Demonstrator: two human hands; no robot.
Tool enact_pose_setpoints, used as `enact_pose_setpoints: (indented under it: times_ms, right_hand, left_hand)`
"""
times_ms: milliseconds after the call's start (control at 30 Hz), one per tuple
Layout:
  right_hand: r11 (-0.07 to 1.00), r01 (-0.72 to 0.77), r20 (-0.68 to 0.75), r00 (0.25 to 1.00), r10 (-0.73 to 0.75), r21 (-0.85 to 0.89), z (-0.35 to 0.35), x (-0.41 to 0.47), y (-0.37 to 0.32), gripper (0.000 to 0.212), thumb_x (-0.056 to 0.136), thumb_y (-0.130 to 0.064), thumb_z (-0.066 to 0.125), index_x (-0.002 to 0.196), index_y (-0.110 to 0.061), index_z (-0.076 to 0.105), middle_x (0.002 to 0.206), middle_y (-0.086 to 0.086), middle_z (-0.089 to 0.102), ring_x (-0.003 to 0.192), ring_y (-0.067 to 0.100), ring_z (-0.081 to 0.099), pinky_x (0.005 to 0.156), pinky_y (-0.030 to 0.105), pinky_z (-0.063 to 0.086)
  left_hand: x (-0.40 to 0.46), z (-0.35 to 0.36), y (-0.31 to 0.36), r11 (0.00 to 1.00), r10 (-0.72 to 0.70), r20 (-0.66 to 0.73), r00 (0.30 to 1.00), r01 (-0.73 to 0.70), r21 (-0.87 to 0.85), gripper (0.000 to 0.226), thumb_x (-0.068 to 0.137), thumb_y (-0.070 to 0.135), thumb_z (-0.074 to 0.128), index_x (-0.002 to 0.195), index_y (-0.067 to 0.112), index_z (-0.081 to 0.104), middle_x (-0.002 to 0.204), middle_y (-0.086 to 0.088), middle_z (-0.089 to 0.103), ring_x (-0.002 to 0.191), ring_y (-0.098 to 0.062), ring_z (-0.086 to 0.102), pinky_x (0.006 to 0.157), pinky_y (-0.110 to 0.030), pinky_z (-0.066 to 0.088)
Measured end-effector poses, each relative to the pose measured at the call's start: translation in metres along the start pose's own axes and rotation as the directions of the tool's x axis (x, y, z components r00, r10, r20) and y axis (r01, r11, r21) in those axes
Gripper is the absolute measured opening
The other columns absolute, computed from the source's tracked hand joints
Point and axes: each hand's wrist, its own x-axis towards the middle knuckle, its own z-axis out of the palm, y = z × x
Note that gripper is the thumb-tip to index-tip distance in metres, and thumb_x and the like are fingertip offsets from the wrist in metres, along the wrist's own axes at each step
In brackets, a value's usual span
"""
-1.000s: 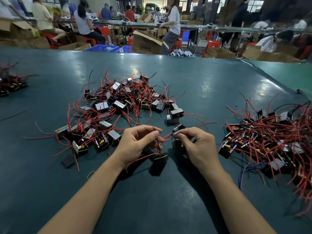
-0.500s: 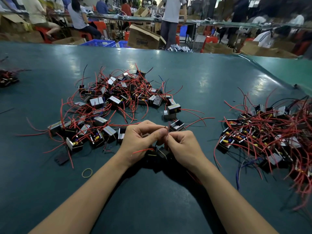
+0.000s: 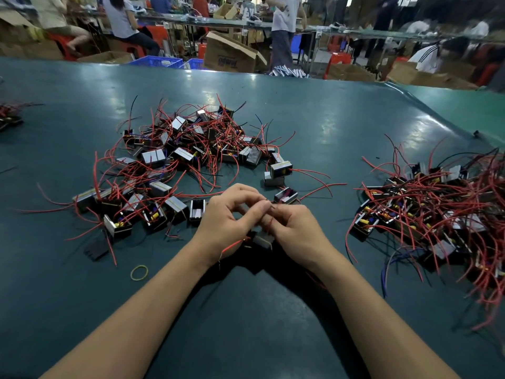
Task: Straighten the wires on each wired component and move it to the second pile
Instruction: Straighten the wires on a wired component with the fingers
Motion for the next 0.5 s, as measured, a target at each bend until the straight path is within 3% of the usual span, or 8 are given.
enact_pose_setpoints:
  times_ms: [67,133,267,333,400,500]
  right_hand:
    - [0.988,0.010,-0.055,0.998,-0.002,0.156,-0.002,0.001,-0.005,0.004,0.088,-0.015,0.071,0.085,-0.016,0.073,0.074,0.004,0.068,0.069,0.011,0.054,0.065,0.034,0.048]
    - [0.963,0.036,-0.120,0.993,-0.004,0.266,-0.004,0.000,-0.010,0.011,0.085,-0.011,0.073,0.090,-0.020,0.072,0.078,-0.004,0.070,0.067,0.007,0.057,0.058,0.020,0.047]
    - [0.876,0.015,-0.128,0.990,0.054,0.482,-0.011,-0.002,-0.014,0.014,0.090,-0.008,0.064,0.101,-0.015,0.070,0.085,-0.001,0.071,0.071,0.011,0.061,0.048,0.019,0.043]
    - [0.871,0.003,-0.125,0.990,0.068,0.492,-0.011,-0.003,-0.016,0.015,0.086,-0.021,0.068,0.098,-0.013,0.069,0.081,-0.001,0.071,0.068,0.012,0.062,0.049,0.022,0.045]
    - [0.921,0.023,-0.195,0.979,0.058,0.389,-0.007,-0.003,-0.016,0.006,0.085,-0.017,0.071,0.087,-0.012,0.069,0.071,-0.001,0.069,0.061,0.012,0.062,0.048,0.023,0.047]
    - [0.870,-0.019,-0.271,0.947,0.174,0.493,-0.012,0.000,-0.015,0.006,0.090,-0.009,0.066,0.084,-0.007,0.067,0.065,0.004,0.067,0.054,0.013,0.062,0.044,0.021,0.045]
  left_hand:
    - [0.000,0.002,0.000,0.997,-0.057,-0.063,0.996,0.054,-0.047,0.011,0.090,0.008,0.067,0.084,0.017,0.068,0.082,0.003,0.070,0.076,-0.006,0.065,0.073,-0.020,0.049]
    - [0.000,0.004,0.000,0.994,-0.083,-0.123,0.989,0.073,-0.082,0.014,0.092,0.008,0.064,0.085,0.020,0.065,0.077,0.006,0.069,0.071,-0.002,0.065,0.070,-0.016,0.050]
    - [0.001,0.002,-0.005,0.998,-0.047,-0.166,0.985,0.041,-0.043,0.012,0.093,0.012,0.063,0.087,0.022,0.062,0.074,0.001,0.068,0.069,-0.011,0.068,0.069,-0.026,0.054]
    - [-0.001,0.002,-0.005,1.000,0.017,-0.088,0.996,-0.016,0.010,0.007,0.091,0.015,0.064,0.088,0.022,0.063,0.075,0.002,0.069,0.069,-0.012,0.068,0.069,-0.027,0.055]
    - [-0.003,0.005,-0.005,0.997,0.053,-0.040,0.998,-0.051,0.051,0.008,0.090,0.015,0.065,0.089,0.023,0.065,0.075,0.005,0.069,0.069,-0.011,0.068,0.069,-0.023,0.054]
    - [0.001,0.006,-0.004,0.993,-0.066,-0.183,0.981,0.048,-0.104,0.010,0.094,0.009,0.062,0.089,0.017,0.062,0.070,0.003,0.066,0.063,-0.010,0.067,0.064,-0.021,0.053]
